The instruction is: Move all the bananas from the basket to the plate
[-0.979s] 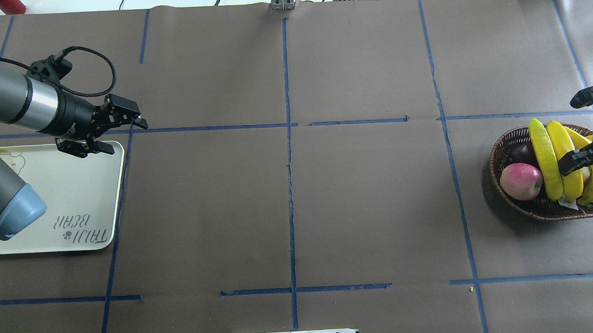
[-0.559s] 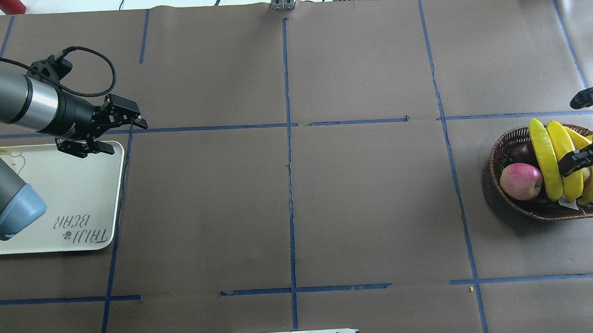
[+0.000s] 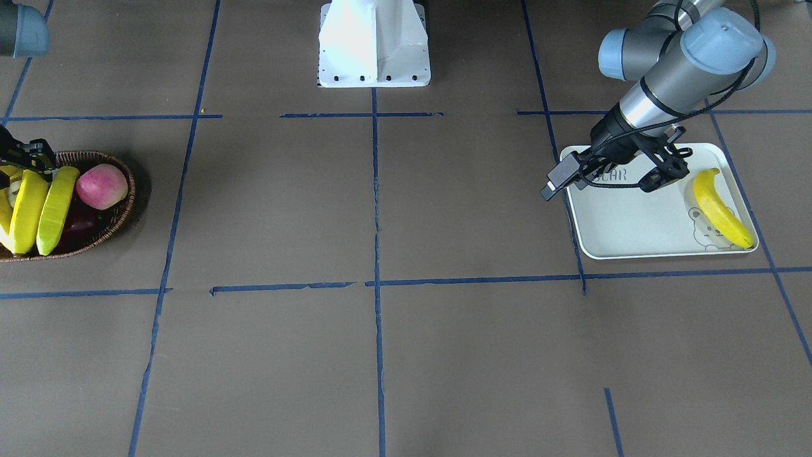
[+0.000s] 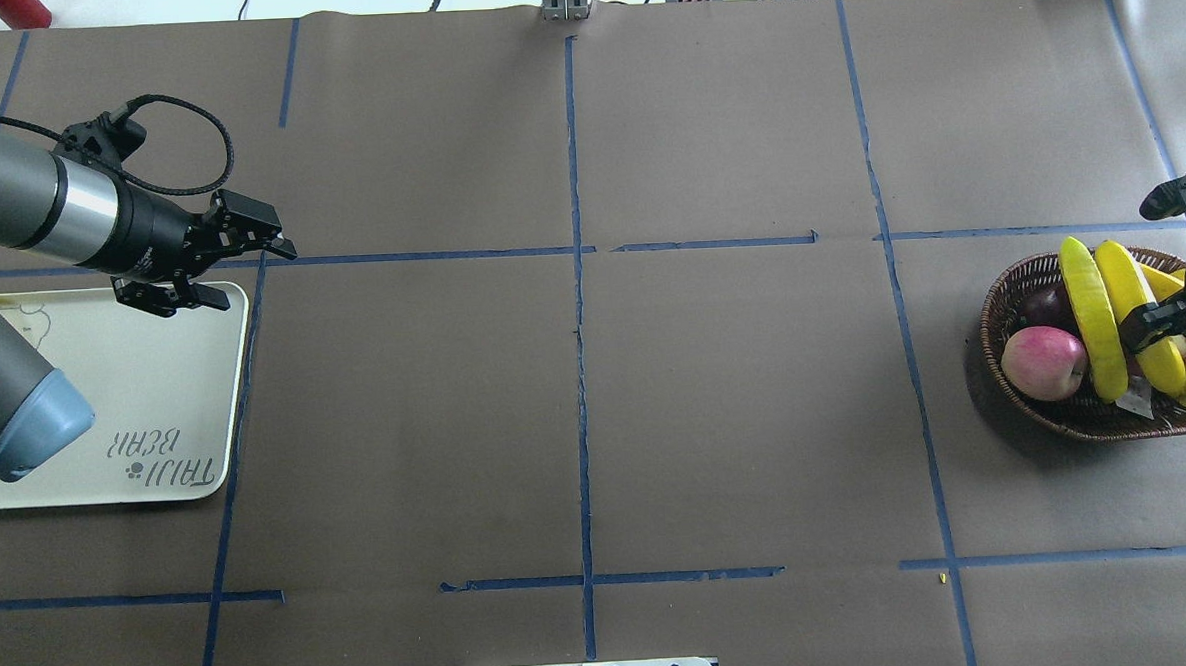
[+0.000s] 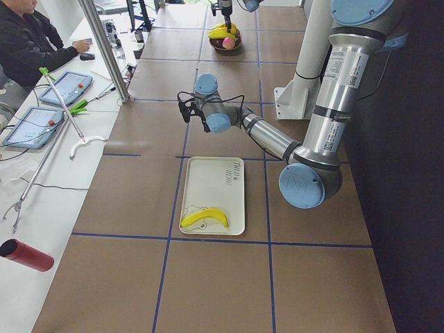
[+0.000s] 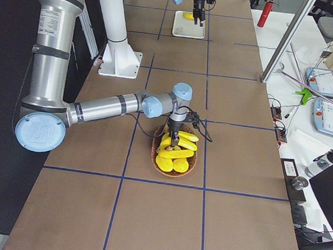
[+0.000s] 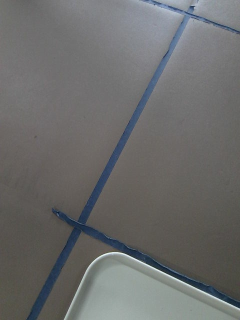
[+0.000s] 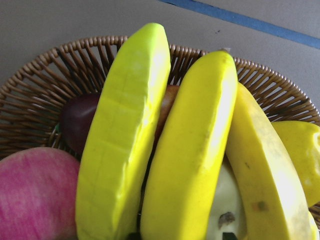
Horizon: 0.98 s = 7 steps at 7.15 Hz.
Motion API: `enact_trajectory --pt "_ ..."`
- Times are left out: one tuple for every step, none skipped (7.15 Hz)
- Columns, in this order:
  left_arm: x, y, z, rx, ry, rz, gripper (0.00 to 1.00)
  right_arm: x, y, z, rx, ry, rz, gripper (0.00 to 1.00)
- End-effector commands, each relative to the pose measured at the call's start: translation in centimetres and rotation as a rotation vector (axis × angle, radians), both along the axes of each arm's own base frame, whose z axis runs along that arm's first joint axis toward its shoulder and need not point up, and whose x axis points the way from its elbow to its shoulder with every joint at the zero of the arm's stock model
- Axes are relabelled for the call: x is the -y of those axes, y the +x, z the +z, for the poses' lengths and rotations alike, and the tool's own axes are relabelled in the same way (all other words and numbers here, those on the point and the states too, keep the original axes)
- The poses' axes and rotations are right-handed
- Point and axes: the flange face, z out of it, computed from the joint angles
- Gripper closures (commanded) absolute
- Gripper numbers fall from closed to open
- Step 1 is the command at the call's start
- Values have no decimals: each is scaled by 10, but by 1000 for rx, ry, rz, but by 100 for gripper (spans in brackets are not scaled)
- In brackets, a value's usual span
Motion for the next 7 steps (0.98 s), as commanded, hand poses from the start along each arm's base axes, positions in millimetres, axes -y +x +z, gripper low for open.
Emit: enact_trajectory --pt "0 0 0 0 0 1 1 3 -1 -7 8 12 0 86" --pt "0 0 0 0 0 1 1 4 0 -10 14 16 3 92" --pt "0 0 1 1 -2 0 1 1 5 -21 30 31 7 96" --pt "0 0 1 2 -3 0 1 -5 23 -38 46 55 37 97" --pt "0 0 1 0 -1 2 1 -12 54 -54 59 80 91 97" --pt "0 0 1 0 -3 1 1 -16 79 -78 84 122 137 97" --pt "2 3 -8 -9 9 3 1 -19 80 -108 175 127 133 97"
